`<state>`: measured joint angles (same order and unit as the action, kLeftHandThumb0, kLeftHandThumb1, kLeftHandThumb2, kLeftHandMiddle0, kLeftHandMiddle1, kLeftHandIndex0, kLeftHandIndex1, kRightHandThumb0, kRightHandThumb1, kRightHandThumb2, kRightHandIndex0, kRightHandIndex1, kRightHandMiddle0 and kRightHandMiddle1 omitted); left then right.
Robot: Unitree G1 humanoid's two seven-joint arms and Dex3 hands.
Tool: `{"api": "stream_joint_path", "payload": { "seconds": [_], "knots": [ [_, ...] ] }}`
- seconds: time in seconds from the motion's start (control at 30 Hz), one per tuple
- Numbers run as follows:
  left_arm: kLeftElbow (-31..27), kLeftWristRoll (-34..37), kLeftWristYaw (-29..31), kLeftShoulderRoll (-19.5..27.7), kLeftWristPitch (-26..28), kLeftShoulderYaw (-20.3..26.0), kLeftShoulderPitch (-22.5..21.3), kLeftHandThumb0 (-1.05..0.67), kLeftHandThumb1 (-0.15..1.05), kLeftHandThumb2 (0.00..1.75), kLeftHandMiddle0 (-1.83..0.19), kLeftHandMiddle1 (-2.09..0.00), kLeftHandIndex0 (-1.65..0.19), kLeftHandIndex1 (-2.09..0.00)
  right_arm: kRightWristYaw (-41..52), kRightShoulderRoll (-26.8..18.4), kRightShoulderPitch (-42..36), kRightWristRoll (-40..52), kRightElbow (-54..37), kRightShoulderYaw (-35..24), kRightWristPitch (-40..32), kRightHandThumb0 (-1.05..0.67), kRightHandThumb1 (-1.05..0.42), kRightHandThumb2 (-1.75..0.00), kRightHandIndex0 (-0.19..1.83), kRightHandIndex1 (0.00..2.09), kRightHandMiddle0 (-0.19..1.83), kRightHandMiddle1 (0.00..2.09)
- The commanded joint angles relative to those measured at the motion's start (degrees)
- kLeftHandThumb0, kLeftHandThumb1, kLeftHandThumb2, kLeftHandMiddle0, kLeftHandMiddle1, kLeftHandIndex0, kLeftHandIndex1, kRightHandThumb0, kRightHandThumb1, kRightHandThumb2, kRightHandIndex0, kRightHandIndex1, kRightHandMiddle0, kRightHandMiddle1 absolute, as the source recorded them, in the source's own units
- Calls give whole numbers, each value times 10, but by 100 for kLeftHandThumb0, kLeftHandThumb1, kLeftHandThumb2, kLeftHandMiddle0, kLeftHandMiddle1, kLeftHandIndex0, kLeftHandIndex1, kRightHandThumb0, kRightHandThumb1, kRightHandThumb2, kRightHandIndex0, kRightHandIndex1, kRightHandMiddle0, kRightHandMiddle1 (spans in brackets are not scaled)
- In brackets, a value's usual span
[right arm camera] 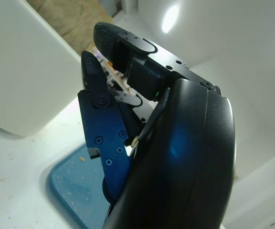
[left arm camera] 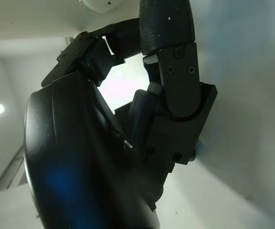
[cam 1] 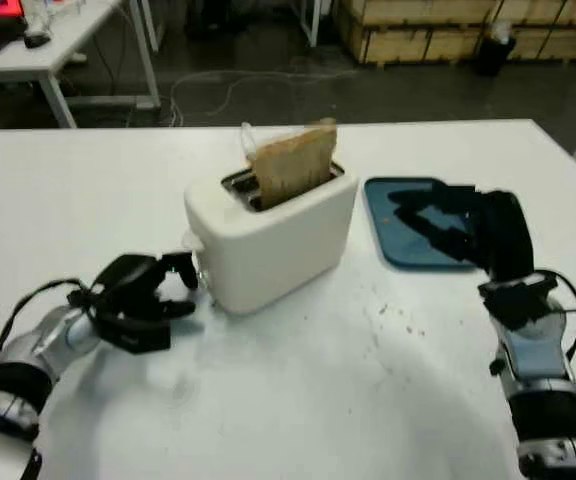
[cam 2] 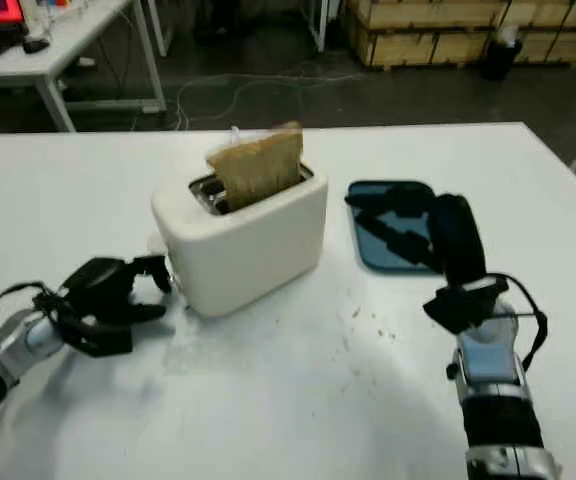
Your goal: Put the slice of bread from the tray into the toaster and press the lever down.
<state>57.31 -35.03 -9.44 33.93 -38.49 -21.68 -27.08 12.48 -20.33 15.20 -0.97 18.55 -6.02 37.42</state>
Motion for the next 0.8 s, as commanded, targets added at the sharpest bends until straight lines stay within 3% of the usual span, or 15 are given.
{"api": "stream_joint_path", "payload": {
  "seconds": [0.0, 0.3, 0.5, 0.6, 0.67, 0.77],
  "knots": [
    [46, -28, 23, -28, 16, -39, 49, -105, 92, 53, -157, -90, -84, -116, 2, -4, 1, 0, -5, 0, -1, -25, -92, -4, 84, 86, 112, 1],
    [45, -19, 20, -17, 2, -41, 37, -105, 92, 57, -157, -123, -72, -129, 4, -1, 4, 6, -1, 1, 5, -24, -92, -3, 86, 83, 115, 2],
    [42, 18, 14, -10, -20, -12, 36, -105, 92, 57, -157, -102, -78, -127, 3, 0, 8, 5, 5, 1, 14, -25, -92, -3, 87, 83, 115, 2],
    [29, 60, 18, 0, -29, 22, 31, -105, 92, 59, -157, -128, -87, -127, 1, -1, 6, 1, 0, 3, 9, -25, -92, -4, 87, 84, 115, 2],
    [10, 95, 19, 3, -26, 53, 30, -105, 92, 56, -157, -135, -103, -117, 2, 0, 6, 1, 0, 4, 7, -24, -92, -4, 87, 84, 115, 2],
    [-37, 121, 9, 11, -12, 90, 34, -105, 92, 44, -157, -167, -114, -120, 6, 2, 6, 9, 2, 5, 4, -24, -92, -4, 85, 84, 114, 2]
  ]
}}
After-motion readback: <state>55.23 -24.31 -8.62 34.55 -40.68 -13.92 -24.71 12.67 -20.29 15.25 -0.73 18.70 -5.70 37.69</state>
